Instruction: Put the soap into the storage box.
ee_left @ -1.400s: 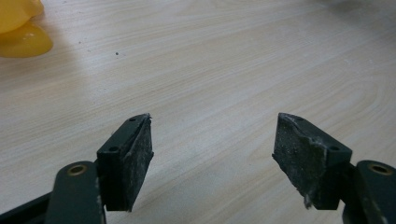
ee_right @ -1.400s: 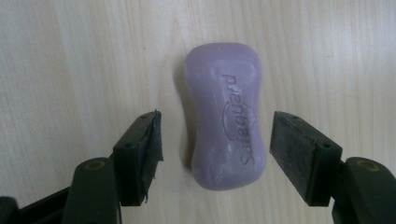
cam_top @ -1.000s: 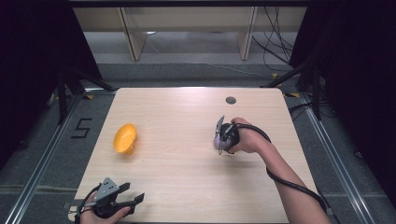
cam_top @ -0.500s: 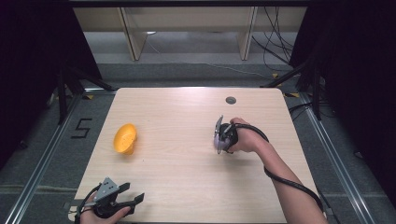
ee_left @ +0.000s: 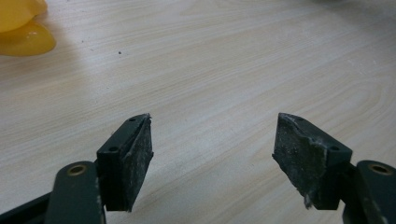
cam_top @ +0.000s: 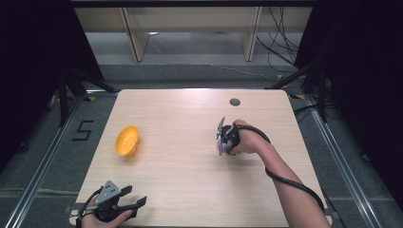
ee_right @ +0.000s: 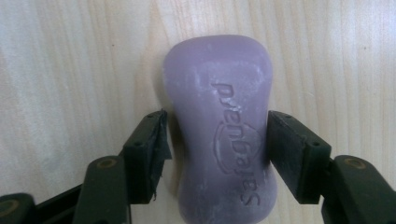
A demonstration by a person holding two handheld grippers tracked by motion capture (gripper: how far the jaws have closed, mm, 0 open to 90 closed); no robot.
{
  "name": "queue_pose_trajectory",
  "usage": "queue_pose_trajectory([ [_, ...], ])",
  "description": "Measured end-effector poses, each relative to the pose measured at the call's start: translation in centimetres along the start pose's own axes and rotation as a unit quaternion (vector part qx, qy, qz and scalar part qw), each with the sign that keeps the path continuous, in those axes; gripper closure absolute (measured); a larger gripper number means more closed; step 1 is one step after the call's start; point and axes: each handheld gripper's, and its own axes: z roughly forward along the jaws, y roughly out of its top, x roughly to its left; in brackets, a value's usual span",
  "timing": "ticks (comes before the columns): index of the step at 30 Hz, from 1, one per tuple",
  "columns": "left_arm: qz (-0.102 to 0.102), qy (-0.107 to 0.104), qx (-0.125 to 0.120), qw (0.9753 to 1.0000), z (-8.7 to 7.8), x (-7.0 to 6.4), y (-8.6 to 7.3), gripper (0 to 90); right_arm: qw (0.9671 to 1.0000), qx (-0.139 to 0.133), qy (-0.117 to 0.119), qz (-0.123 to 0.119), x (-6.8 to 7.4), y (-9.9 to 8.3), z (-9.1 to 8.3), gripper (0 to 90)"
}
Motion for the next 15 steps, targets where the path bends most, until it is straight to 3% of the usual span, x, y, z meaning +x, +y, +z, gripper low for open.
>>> queue_pose_trajectory([
  [1, 0.007, -0.002, 0.0, 1.0, 0.0, 0.08, 0.03, 27.5, 1.0, 0.0, -0.001, -0.004, -0.09, -0.01, 0.03, 42.2],
  [3, -0.003, 0.0, -0.001, 1.0, 0.03, 0.0, -0.02, 27.5, 0.9999, -0.004, 0.001, -0.011, -0.47, -0.07, 0.16, 44.1],
  [5, -0.003, 0.002, -0.001, 1.0, 0.01, 0.0, -0.02, 27.5, 1.0, 0.001, 0.004, 0.005, -0.29, 0.1, -0.03, 45.5],
  [8, -0.002, 0.0, -0.001, 1.0, 0.03, 0.01, -0.02, 27.4, 0.9996, -0.004, -0.002, -0.027, -0.69, 0.09, 0.17, 46.7],
  [12, 0.001, 0.001, -0.001, 1.0, 0.02, 0.02, -0.02, 27.5, 1.0, 0.003, 0.008, -0.001, -0.46, 0.23, 0.23, 46.7],
  [13, 0.0, 0.002, -0.001, 1.0, 0.02, 0.03, -0.03, 27.5, 0.9999, 0.0, 0.008, -0.014, -0.76, 0.17, 0.37, 46.7],
  [15, -0.002, 0.002, -0.003, 1.0, 0.05, 0.01, -0.03, 27.4, 0.9998, 0.002, 0.007, -0.017, -0.8, 0.24, 0.35, 47.3],
])
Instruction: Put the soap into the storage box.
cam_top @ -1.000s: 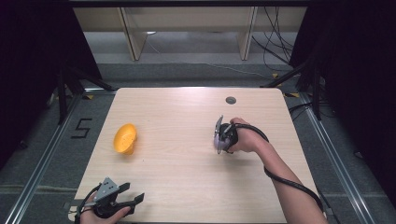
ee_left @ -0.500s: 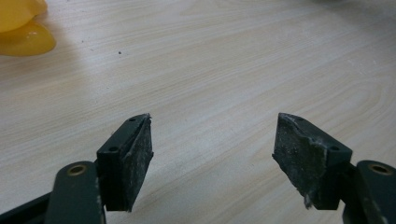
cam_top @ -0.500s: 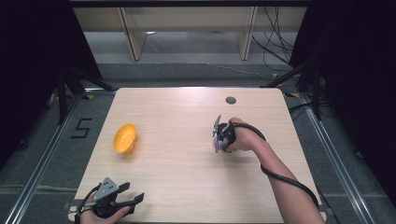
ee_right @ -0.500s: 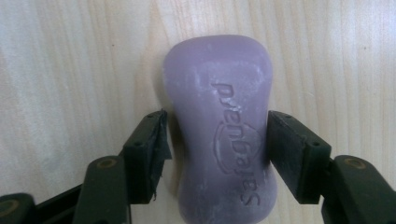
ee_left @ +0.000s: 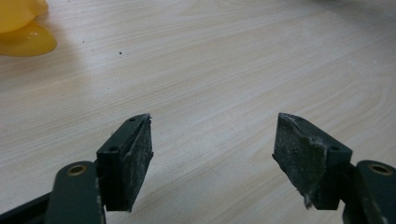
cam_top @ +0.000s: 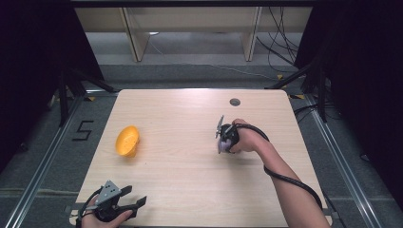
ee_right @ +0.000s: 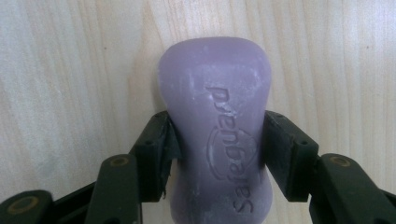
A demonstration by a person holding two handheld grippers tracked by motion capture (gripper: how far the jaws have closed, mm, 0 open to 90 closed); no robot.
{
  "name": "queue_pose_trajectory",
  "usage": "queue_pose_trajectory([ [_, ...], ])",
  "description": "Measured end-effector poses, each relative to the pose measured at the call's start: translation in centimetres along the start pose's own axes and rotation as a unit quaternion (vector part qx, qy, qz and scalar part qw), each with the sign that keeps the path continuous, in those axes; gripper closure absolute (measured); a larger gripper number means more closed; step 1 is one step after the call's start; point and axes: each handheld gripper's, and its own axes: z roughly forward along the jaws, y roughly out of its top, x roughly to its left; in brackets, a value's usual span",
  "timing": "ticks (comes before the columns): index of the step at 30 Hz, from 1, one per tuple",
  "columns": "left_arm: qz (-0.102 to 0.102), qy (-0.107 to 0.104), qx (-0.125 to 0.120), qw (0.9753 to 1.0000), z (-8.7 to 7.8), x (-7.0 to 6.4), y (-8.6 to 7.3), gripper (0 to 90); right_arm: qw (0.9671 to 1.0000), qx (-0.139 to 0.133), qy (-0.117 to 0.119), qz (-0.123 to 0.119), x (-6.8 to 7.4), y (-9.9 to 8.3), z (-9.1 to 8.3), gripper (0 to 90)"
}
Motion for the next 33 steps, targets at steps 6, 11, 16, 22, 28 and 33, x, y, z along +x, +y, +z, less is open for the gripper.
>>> queue_pose_trajectory([
  [6, 0.003, 0.001, 0.002, 1.0, 0.0, 0.0, 0.0, 27.4, 0.9999, -0.002, -0.004, 0.016, 0.0, -0.1, 0.0, 49.5],
  [11, 0.003, 0.0, 0.004, 1.0, -0.1, 0.0, 0.0, 27.5, 0.9994, -0.002, -0.005, 0.034, 0.6, -0.2, -0.2, 49.9],
  [16, 0.003, 0.002, 0.007, 1.0, -0.1, 0.0, 0.1, 27.8, 0.9995, -0.009, -0.019, 0.025, 1.0, -0.3, -0.2, 50.0],
  [22, 0.002, -0.001, 0.004, 1.0, -0.1, 0.0, 0.1, 27.8, 0.9991, -0.014, -0.04, 0.007, 1.3, -0.4, -0.2, 50.1],
  [28, 0.01, 0.002, 0.001, 0.9999, -0.2, 0.1, 0.1, 27.9, 0.9982, -0.023, -0.049, 0.023, 1.9, -0.5, -0.6, 50.3],
  [33, 0.01, 0.001, 0.001, 0.9999, -0.2, 0.0, 0.1, 27.8, 0.9973, -0.035, -0.055, 0.032, 2.3, -0.7, -1.1, 50.3],
])
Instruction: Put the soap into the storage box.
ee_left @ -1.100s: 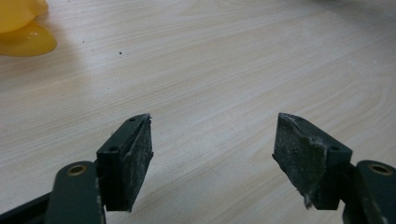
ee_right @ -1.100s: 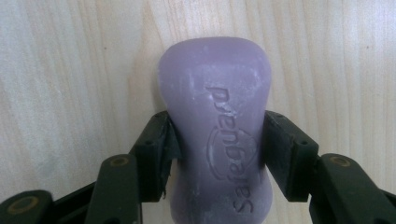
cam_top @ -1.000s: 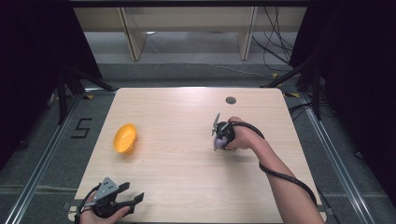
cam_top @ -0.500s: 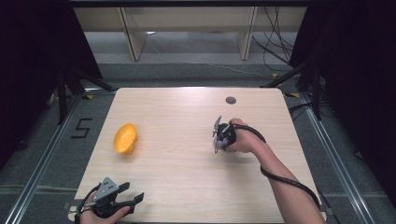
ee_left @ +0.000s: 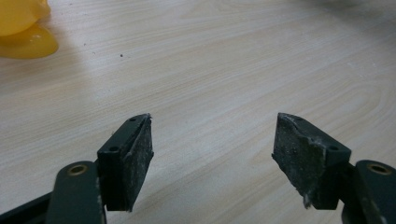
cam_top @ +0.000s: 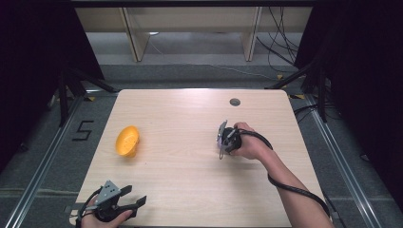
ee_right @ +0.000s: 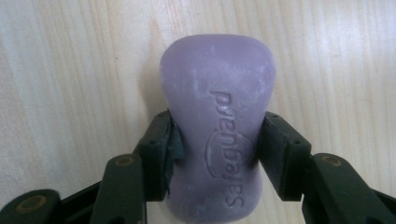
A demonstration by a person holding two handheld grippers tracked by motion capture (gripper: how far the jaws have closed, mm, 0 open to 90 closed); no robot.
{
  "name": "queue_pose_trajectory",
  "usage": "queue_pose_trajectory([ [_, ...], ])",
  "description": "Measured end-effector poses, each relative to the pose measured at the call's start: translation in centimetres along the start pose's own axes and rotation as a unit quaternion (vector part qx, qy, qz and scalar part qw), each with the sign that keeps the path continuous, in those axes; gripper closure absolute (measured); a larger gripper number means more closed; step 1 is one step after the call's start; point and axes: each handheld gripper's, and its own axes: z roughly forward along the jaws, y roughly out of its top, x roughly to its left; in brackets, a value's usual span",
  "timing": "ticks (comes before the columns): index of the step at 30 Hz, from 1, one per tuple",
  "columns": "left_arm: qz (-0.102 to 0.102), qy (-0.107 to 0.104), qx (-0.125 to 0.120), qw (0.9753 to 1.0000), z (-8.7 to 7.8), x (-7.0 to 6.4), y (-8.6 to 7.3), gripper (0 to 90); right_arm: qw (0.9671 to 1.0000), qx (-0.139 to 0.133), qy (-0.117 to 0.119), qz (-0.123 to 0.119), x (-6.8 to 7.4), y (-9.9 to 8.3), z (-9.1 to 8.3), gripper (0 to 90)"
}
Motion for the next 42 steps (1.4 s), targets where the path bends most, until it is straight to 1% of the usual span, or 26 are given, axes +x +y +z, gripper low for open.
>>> queue_pose_trajectory([
  [1, -0.004, 0.001, 0.001, 1.0, 0.0, -0.1, 0.0, 27.8, 1.0, -0.005, -0.003, -0.006, 0.0, -0.1, -0.2, 50.4],
  [3, -0.007, 0.002, 0.001, 1.0, 0.0, -0.1, 0.0, 27.9, 1.0, -0.004, -0.005, -0.002, 0.2, -0.2, -0.2, 50.4],
  [6, -0.007, 0.002, 0.001, 1.0, 0.0, -0.1, 0.0, 27.8, 0.9999, -0.003, -0.009, 0.008, 0.7, -0.4, -0.7, 50.4],
  [7, -0.007, 0.002, 0.001, 1.0, 0.0, -0.1, 0.0, 27.8, 0.9997, 0.002, -0.013, 0.02, 0.9, -0.4, -0.8, 50.4],
  [8, -0.007, 0.002, 0.001, 1.0, 0.1, -0.1, 0.0, 27.8, 0.9999, -0.008, -0.01, -0.003, 0.6, -0.4, -0.7, 50.5],
  [9, -0.008, 0.002, 0.001, 1.0, 0.1, -0.1, 0.0, 27.8, 0.9998, -0.011, -0.013, -0.015, 0.5, -0.5, -0.7, 50.4],
  [10, -0.008, 0.002, 0.001, 1.0, 0.1, -0.1, 0.0, 27.8, 0.9999, -0.007, -0.014, 0.004, 0.8, -0.5, -0.8, 50.4],
  [13, -0.008, 0.002, 0.002, 1.0, 0.1, -0.1, 0.0, 27.7, 0.9997, -0.016, -0.02, -0.003, 0.6, -0.6, -0.9, 50.5],
  [15, -0.001, 0.002, 0.002, 1.0, 0.0, 0.0, 0.0, 27.6, 0.9996, -0.01, -0.024, 0.012, 0.8, -0.7, -1.1, 50.5],
  [16, -0.001, 0.001, 0.0, 1.0, 0.0, 0.0, 0.0, 27.6, 0.9996, -0.014, -0.025, 0.002, 0.7, -0.7, -1.1, 50.5],
  [17, -0.001, 0.001, 0.0, 1.0, 0.0, 0.0, 0.0, 27.6, 0.9993, -0.012, -0.032, 0.013, 1.1, -0.6, -1.3, 50.5],
  [18, 0.0, 0.001, 0.001, 1.0, 0.0, 0.0, 0.0, 27.6, 0.9989, -0.02, -0.042, -0.003, 1.0, -0.6, -1.4, 50.5],
  [19, 0.0, 0.001, 0.001, 1.0, 0.0, 0.0, 0.0, 27.6, 0.9989, -0.02, -0.042, -0.003, 1.0, -0.6, -1.4, 50.5],
  [20, -0.005, 0.002, 0.001, 1.0, 0.1, -0.1, 0.0, 27.7, 0.9984, -0.024, -0.051, -0.009, 1.3, -0.6, -1.8, 50.4],
  [21, -0.005, 0.001, 0.0, 1.0, 0.1, -0.1, 0.0, 27.7, 0.9983, -0.026, -0.052, -0.001, 1.5, -0.6, -2.0, 50.5],
  [23, -0.005, -0.001, 0.002, 1.0, 0.0, -0.1, 0.0, 27.8, 0.9975, -0.033, -0.061, -0.006, 1.8, -0.7, -2.4, 50.4],
  [24, -0.006, 0.0, 0.0, 1.0, 0.0, -0.1, 0.0, 27.8, 0.997, -0.038, -0.066, -0.016, 1.9, -0.7, -2.6, 50.4],
  [25, -0.006, -0.001, 0.0, 1.0, 0.0, -0.1, 0.0, 27.9, 0.9967, -0.04, -0.069, -0.008, 2.2, -0.8, -2.9, 50.4],
  [28, -0.008, -0.003, -0.001, 1.0, 0.0, -0.1, 0.0, 28.2, 0.9959, -0.045, -0.078, -0.006, 2.6, -0.9, -3.3, 50.4],
  [31, -0.007, 0.003, 0.005, 1.0, 0.0, -0.2, 0.1, 28.2, 0.9931, -0.065, -0.097, -0.006, 3.6, -1.2, -4.3, 50.4],
  [34, -0.007, -0.003, 0.004, 1.0, 0.1, -0.2, 0.1, 28.2, 0.992, -0.078, -0.099, -0.012, 4.3, -1.4, -4.9, 50.4],
  [36, -0.007, -0.003, 0.004, 1.0, 0.1, -0.2, 0.0, 28.2, 0.9913, -0.078, -0.105, -0.014, 4.6, -1.5, -5.2, 50.4],
  [37, -0.008, 0.0, 0.003, 1.0, 0.1, -0.2, 0.0, 28.2, 0.9897, -0.085, -0.114, -0.021, 5.4, -1.7, -5.7, 50.4],
  [38, -0.008, 0.0, 0.003, 1.0, 0.1, -0.2, 0.0, 28.1, 0.9897, -0.085, -0.114, -0.021, 5.4, -1.7, -5.7, 50.4],
  [39, -0.007, 0.0, 0.003, 1.0, 0.1, -0.2, 0.0, 28.2, 0.9885, -0.095, -0.116, -0.021, 6.1, -1.9, -6.1, 50.4],
  [42, -0.007, -0.003, 0.003, 1.0, 0.1, -0.2, 0.1, 28.2, 0.9868, -0.097, -0.126, -0.033, 6.6, -2.1, -6.6, 50.4],
])
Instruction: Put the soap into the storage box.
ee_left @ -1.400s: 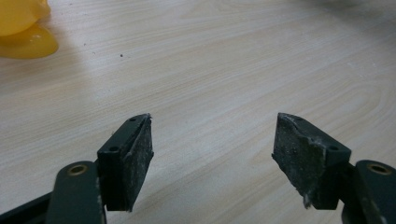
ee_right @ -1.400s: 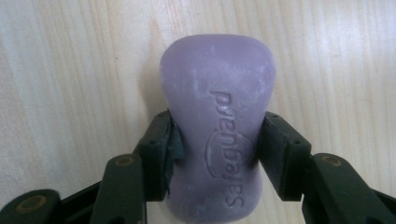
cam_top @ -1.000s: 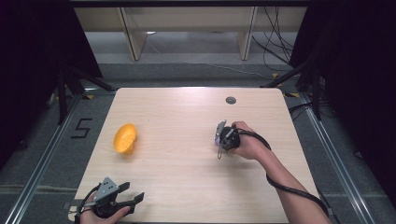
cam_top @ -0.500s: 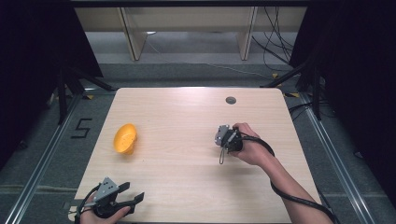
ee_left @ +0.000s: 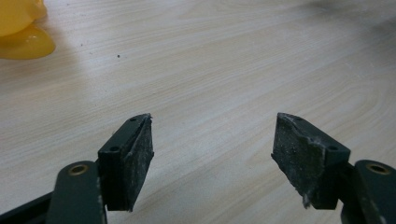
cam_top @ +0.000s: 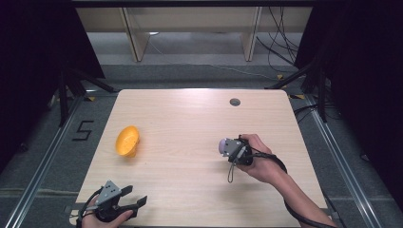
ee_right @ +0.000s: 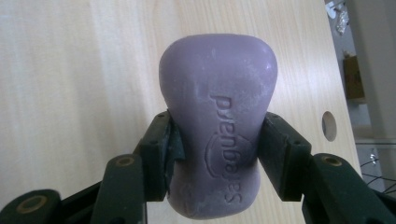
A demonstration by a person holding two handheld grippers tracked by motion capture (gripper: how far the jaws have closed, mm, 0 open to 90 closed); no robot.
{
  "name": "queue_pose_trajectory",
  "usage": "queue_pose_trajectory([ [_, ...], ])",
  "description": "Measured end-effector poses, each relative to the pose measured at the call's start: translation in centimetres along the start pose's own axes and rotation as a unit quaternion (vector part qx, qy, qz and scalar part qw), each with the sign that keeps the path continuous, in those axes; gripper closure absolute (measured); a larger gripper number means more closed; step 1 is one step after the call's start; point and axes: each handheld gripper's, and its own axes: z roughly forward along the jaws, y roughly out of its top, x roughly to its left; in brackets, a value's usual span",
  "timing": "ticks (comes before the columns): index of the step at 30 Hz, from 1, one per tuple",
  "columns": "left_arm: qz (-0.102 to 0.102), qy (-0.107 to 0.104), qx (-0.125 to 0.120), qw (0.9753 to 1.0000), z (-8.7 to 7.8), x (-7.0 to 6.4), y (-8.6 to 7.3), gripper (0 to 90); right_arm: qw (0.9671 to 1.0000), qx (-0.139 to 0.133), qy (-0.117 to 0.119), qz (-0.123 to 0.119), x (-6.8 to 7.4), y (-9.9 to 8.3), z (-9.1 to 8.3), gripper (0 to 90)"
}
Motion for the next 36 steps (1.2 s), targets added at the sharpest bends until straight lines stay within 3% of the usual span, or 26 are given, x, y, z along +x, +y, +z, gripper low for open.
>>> queue_pose_trajectory([
  [1, 0.001, 0.002, 0.002, 1.0, 0.0, 0.0, 0.0, 28.2, 1.0, -0.004, -0.008, 0.002, 0.6, 0.0, -0.7, 50.4],
  [2, 0.0, 0.005, 0.001, 1.0, 0.0, 0.0, 0.0, 28.2, 0.9997, -0.012, -0.01, -0.017, 0.5, 0.0, -0.9, 50.4],
  [3, -0.001, 0.005, 0.002, 1.0, 0.0, 0.0, 0.0, 28.2, 0.9999, -0.008, -0.015, 0.0, 0.9, -0.1, -1.2, 50.4],
  [4, 0.011, 0.0, 0.002, 0.9999, 0.0, 0.1, 0.0, 28.2, 0.9996, -0.016, -0.014, -0.017, 1.0, -0.1, -1.5, 50.4],
  [5, 0.011, -0.001, 0.002, 0.9999, 0.0, 0.1, 0.0, 28.2, 0.9997, -0.013, -0.019, -0.002, 1.4, -0.1, -1.9, 50.3],
  [9, 0.01, -0.001, 0.002, 0.9999, 0.0, 0.0, 0.1, 28.1, 0.9994, -0.016, -0.03, -0.001, 2.0, -0.2, -2.6, 50.4],
  [11, 0.009, -0.001, 0.001, 1.0, 0.1, 0.0, 0.1, 28.1, 0.9992, -0.017, -0.036, -0.01, 2.5, -0.1, -3.1, 50.4],
  [12, 0.009, -0.002, 0.001, 1.0, 0.1, 0.0, 0.0, 28.1, 0.9982, -0.028, -0.042, -0.033, 2.5, -0.1, -3.3, 50.4],
  [13, 0.008, -0.002, 0.002, 1.0, 0.1, 0.0, 0.1, 28.1, 0.9983, -0.028, -0.039, -0.033, 2.8, 0.0, -3.6, 50.4],
  [14, 0.007, -0.002, 0.0, 1.0, 0.1, 0.0, 0.1, 28.1, 0.9984, -0.024, -0.049, -0.014, 3.5, 0.0, -4.2, 50.3],
  [17, 0.007, -0.002, 0.0, 1.0, 0.1, 0.0, 0.1, 28.0, 0.998, -0.031, -0.052, -0.018, 4.0, 0.1, -4.6, 50.3],
  [18, 0.006, -0.003, -0.001, 1.0, 0.1, -0.1, 0.1, 28.0, 0.9973, -0.035, -0.053, -0.036, 4.2, 0.2, -4.9, 50.3],
  [20, 0.005, -0.003, -0.001, 1.0, 0.1, -0.1, 0.1, 28.0, 0.997, -0.038, -0.055, -0.038, 4.7, 0.2, -5.2, 50.3],
  [21, 0.005, -0.003, -0.001, 1.0, 0.1, -0.1, 0.1, 28.0, 0.997, -0.038, -0.055, -0.038, 4.7, 0.2, -5.2, 50.3],
  [22, 0.005, -0.003, -0.001, 1.0, 0.1, -0.1, 0.1, 28.0, 0.9976, -0.032, -0.059, -0.018, 5.2, 0.1, -5.4, 50.4],
  [25, 0.004, -0.005, -0.005, 1.0, 0.1, 0.0, 0.1, 27.8, 0.9973, -0.029, -0.064, -0.022, 5.9, 0.0, -5.9, 50.3],
  [27, -0.005, -0.006, -0.009, 0.9999, 0.2, -0.1, 0.2, 27.3, 0.996, -0.037, -0.068, -0.043, 6.0, -0.1, -6.2, 50.3],
  [28, -0.005, -0.019, -0.014, 0.9997, 0.3, -0.1, 0.5, 26.8, 0.9953, -0.038, -0.077, -0.044, 6.4, -0.2, -6.5, 50.3],
  [30, -0.012, -0.023, -0.013, 0.9996, 0.4, -0.2, 0.7, 26.5, 0.9958, -0.036, -0.074, -0.04, 6.6, -0.2, -6.6, 50.3],
  [31, -0.009, -0.027, -0.011, 0.9995, 0.4, -0.4, 1.2, 26.2, 0.9954, -0.037, -0.078, -0.041, 6.9, -0.3, -6.8, 50.3],
  [32, -0.007, -0.038, -0.017, 0.9991, 0.7, -0.6, 1.8, 25.9, 0.9955, -0.031, -0.087, -0.022, 7.5, -0.4, -7.1, 50.3],
  [36, -0.002, -0.059, -0.024, 0.9979, 1.1, -1.4, 3.4, 25.9, 0.995, -0.031, -0.093, -0.02, 8.0, -0.5, -7.4, 50.3],
])
